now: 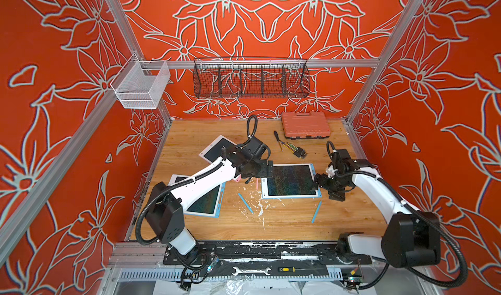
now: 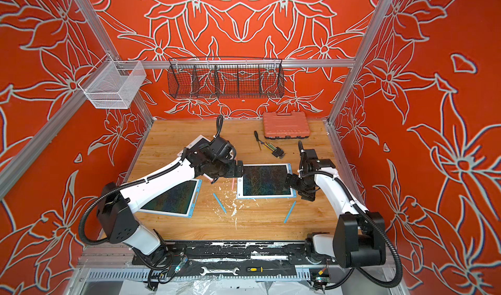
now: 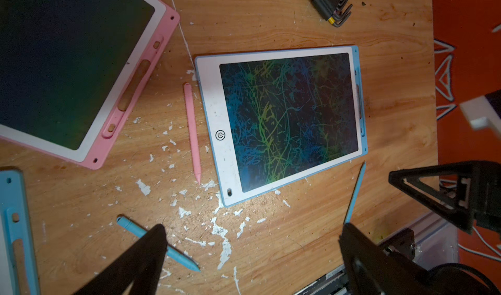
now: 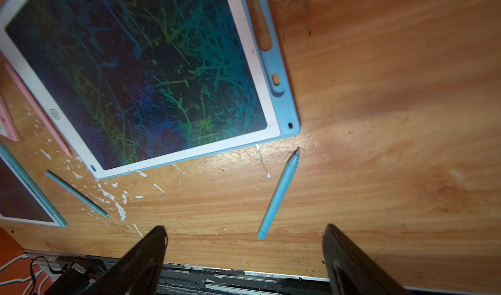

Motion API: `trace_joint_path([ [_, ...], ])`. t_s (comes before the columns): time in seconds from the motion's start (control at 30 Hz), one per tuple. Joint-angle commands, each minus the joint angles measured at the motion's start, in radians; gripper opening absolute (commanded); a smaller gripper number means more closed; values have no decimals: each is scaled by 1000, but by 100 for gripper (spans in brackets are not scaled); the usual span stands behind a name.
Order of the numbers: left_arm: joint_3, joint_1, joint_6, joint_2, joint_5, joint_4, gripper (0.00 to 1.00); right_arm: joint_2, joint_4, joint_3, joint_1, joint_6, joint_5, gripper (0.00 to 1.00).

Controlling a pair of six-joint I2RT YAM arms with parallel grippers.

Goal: Place the stylus back onto the writing tablet
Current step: Adjust the writing tablet at the center of the board, then adjust the stylus at the center of the board.

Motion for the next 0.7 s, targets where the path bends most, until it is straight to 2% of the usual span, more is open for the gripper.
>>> trace_joint_path([
  [0.0, 9, 8, 60, -36, 49, -53, 97, -40, 14, -48, 50, 124, 63, 92],
  [0.27, -55, 29, 187, -114, 235, -101, 97, -111, -16, -100, 163, 357, 217, 90],
  [0.37, -77, 47, 244, -142, 277, -118, 97, -128, -41, -122, 183, 406, 233, 90],
  [0.67, -142, 124, 250, -188, 344, -101, 97, -100, -5, -158, 212, 400, 201, 87],
])
